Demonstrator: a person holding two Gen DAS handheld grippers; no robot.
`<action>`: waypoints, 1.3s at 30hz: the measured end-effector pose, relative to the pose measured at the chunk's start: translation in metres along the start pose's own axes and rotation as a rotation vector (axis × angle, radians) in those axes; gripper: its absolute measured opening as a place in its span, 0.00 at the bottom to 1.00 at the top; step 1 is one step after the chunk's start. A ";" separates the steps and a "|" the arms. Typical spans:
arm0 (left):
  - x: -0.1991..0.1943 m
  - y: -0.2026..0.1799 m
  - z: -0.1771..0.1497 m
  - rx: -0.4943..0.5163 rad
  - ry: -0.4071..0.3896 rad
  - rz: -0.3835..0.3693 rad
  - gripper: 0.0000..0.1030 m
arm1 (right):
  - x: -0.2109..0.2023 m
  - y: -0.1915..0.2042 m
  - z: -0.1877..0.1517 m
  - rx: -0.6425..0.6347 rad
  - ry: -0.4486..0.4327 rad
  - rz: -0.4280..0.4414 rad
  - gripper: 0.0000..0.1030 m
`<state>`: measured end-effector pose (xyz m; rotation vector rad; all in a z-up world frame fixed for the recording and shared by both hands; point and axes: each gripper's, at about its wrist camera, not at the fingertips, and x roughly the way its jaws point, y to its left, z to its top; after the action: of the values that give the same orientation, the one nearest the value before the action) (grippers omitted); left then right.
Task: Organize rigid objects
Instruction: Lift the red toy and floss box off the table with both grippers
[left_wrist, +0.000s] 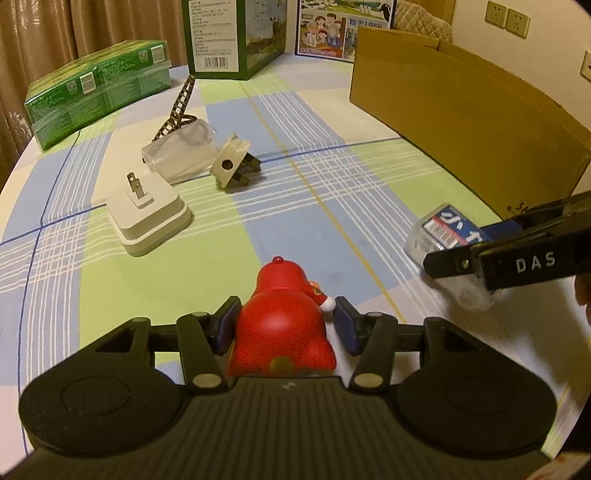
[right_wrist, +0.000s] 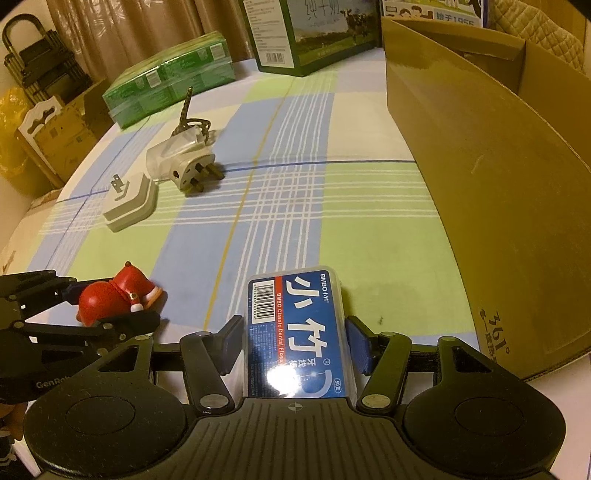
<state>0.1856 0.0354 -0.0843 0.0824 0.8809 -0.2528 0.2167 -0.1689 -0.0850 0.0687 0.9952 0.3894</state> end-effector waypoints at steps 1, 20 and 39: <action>-0.001 0.000 0.001 -0.004 -0.004 0.000 0.48 | 0.000 0.000 0.000 0.000 0.000 -0.002 0.55; -0.002 -0.002 -0.002 0.006 0.012 0.008 0.48 | 0.004 0.014 -0.003 -0.081 0.019 -0.044 0.53; -0.003 0.007 -0.002 -0.042 0.040 -0.031 0.46 | 0.003 0.014 -0.001 -0.069 0.020 -0.026 0.53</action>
<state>0.1836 0.0433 -0.0833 0.0353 0.9271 -0.2623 0.2136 -0.1553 -0.0850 -0.0101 1.0004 0.4012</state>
